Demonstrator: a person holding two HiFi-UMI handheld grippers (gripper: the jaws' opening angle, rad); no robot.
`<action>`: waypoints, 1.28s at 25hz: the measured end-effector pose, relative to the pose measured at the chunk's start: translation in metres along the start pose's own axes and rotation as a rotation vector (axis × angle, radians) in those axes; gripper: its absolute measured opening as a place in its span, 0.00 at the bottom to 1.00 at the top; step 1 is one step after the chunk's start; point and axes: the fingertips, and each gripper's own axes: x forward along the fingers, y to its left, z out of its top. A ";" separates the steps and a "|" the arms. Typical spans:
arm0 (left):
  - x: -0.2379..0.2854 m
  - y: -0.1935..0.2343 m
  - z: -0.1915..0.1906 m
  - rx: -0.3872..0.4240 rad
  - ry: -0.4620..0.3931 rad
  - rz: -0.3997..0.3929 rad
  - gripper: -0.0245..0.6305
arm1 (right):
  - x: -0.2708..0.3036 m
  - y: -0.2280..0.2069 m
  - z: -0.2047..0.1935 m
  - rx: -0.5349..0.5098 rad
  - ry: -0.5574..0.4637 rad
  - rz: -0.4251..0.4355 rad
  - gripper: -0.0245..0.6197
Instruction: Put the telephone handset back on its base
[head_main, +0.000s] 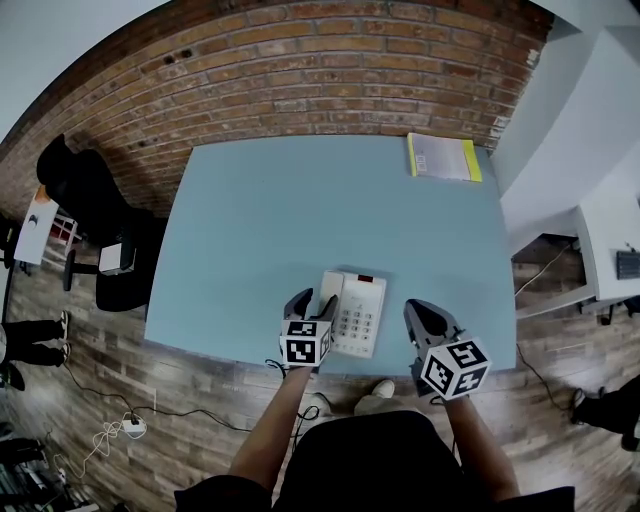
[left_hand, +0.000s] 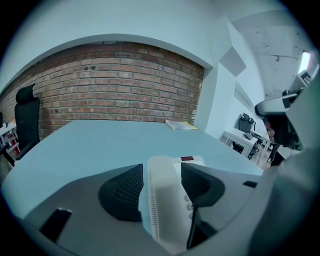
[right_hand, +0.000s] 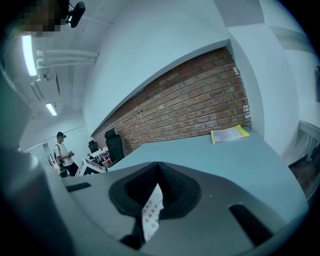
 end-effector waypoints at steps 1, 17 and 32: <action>-0.003 0.000 0.001 0.002 -0.006 -0.003 0.41 | 0.000 0.002 0.000 -0.001 -0.001 0.001 0.06; -0.060 -0.013 0.032 -0.013 -0.124 -0.129 0.28 | -0.007 0.048 0.009 -0.030 -0.048 0.013 0.06; -0.122 -0.014 0.044 0.004 -0.233 -0.191 0.09 | -0.019 0.086 0.003 -0.041 -0.086 -0.008 0.06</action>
